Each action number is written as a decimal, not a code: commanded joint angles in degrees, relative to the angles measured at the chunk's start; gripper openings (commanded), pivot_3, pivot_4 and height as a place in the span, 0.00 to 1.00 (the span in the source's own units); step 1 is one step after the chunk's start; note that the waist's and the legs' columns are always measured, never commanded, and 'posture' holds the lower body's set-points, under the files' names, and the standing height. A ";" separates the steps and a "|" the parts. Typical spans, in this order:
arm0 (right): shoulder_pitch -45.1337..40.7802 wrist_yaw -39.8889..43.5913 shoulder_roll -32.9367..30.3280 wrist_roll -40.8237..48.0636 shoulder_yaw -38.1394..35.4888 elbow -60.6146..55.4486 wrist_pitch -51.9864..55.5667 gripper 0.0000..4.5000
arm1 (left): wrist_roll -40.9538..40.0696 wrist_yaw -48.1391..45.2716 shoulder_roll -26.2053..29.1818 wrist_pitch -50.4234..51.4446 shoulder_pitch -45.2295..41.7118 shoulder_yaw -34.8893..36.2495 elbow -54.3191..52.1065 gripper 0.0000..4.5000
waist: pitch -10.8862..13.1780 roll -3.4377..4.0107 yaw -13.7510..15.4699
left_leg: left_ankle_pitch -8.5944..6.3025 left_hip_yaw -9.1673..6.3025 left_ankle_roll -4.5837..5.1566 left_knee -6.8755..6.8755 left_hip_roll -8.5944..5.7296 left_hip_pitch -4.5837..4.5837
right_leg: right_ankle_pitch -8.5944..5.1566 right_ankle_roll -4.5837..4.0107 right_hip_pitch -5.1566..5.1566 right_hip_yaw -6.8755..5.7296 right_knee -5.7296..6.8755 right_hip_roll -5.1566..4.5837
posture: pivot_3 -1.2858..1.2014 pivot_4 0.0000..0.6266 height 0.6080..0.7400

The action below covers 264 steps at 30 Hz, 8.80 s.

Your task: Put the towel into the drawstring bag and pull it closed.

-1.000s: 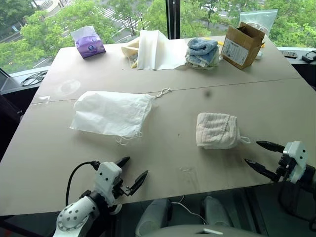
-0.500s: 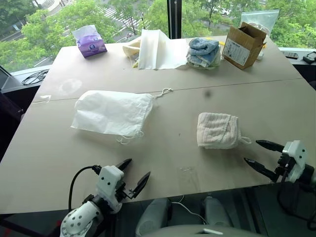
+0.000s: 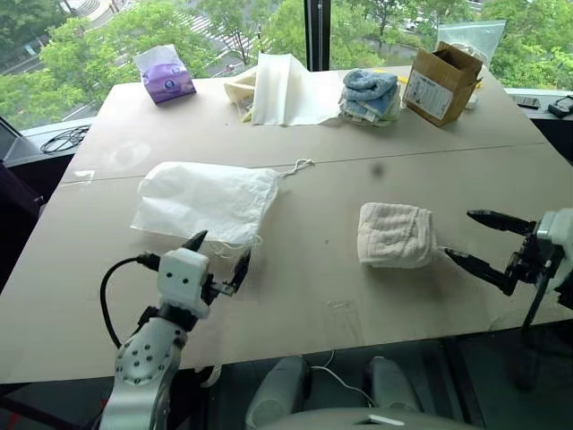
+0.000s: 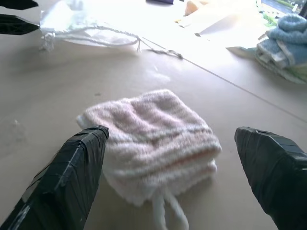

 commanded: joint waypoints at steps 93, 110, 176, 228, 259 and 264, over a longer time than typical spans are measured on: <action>-19.92 -49.18 37.48 35.89 -3.81 -5.86 53.23 0.01 | -8.98 -21.31 5.06 1.57 -37.11 -3.64 24.63 0.00 | -0.01 -0.28 -1.80 | 0.08 -0.01 -0.18 0.21 -0.23 -0.44 | 0.04 0.03 -0.99 0.15 1.10 -0.16 | 0.52 0.24 1.00; -6.16 -49.68 31.68 35.06 0.50 -10.05 46.77 0.00 | -11.34 -27.34 7.95 -3.11 -35.53 -3.13 32.33 0.77 | 0.00 -0.27 -1.90 | 0.08 0.01 -0.18 0.24 -0.22 -0.46 | 0.04 0.04 -1.01 0.18 1.12 -0.14 | 0.52 0.24 1.00; -3.40 -56.28 27.41 39.21 6.49 -12.10 36.75 0.00 | 42.56 12.91 11.84 -40.25 -42.10 -18.01 55.71 0.76 | -0.01 -0.27 -1.87 | 0.09 0.03 -0.17 0.27 -0.24 -0.44 | 0.04 0.05 -1.04 0.18 1.30 -0.13 | 0.52 0.24 1.00; -24.66 -74.94 50.88 34.98 10.22 3.15 28.03 0.00 | -17.51 -22.80 2.86 26.72 -57.70 -4.77 32.35 0.00 | -0.01 -0.28 -4.40 | 0.20 0.11 -0.35 1.12 -0.26 -1.15 | 0.05 0.04 -1.92 0.48 2.46 -0.05 | 0.52 0.24 1.00; -33.03 -67.48 53.48 23.57 10.62 14.37 21.31 0.00 | -24.21 -21.93 1.21 35.03 -56.90 -5.73 28.23 0.00 | 0.02 -0.23 -4.59 | 0.22 0.18 -0.38 1.14 -0.27 -1.12 | 0.04 0.03 -1.99 0.57 2.62 -0.03 | 0.52 0.24 1.00; -31.41 -62.86 51.59 19.28 16.00 13.44 25.38 0.00 | -28.46 -23.04 1.30 38.81 -56.35 -4.91 25.56 0.00 | 0.02 -0.23 -5.21 | 0.22 0.16 -0.38 1.05 -0.26 -1.14 | 0.04 0.03 -2.02 0.57 2.55 -0.03 | 0.52 0.24 1.00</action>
